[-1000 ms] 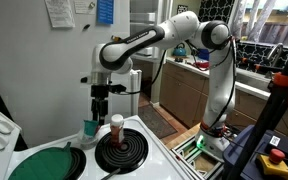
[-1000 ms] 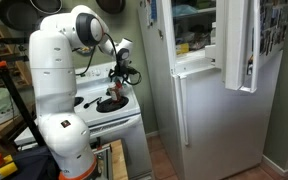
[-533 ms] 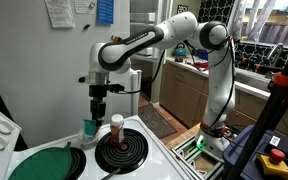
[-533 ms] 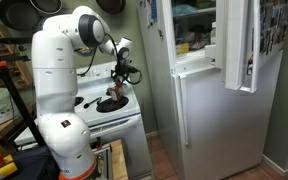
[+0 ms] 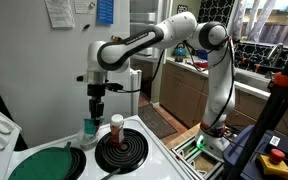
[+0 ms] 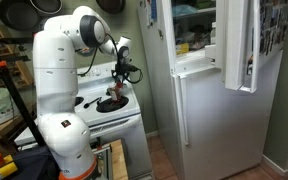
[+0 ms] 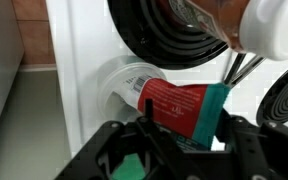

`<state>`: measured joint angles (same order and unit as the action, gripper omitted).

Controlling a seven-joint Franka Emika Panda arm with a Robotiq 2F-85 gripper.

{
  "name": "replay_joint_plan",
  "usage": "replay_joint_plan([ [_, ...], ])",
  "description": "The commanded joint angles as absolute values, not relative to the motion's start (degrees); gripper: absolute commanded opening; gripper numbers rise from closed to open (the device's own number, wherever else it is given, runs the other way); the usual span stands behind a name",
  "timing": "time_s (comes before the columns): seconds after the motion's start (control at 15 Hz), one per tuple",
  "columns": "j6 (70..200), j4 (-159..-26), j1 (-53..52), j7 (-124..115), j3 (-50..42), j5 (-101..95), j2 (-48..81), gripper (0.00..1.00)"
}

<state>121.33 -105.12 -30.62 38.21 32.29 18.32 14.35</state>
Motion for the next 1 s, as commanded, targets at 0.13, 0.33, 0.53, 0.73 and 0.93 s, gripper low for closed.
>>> replay_joint_plan([
  [0.13,121.25,-103.91,-30.76,35.88,32.98,15.98,15.72,0.09],
  [0.33,120.99,-103.71,-30.78,35.41,33.00,15.63,15.69,0.00],
  [0.53,120.54,-103.88,-30.69,34.81,33.15,15.36,14.77,0.00],
  [0.73,119.55,-104.18,-30.40,34.03,33.38,14.77,12.85,0.00],
  [0.93,118.56,-104.79,-29.78,35.29,34.01,15.56,10.00,0.00],
])
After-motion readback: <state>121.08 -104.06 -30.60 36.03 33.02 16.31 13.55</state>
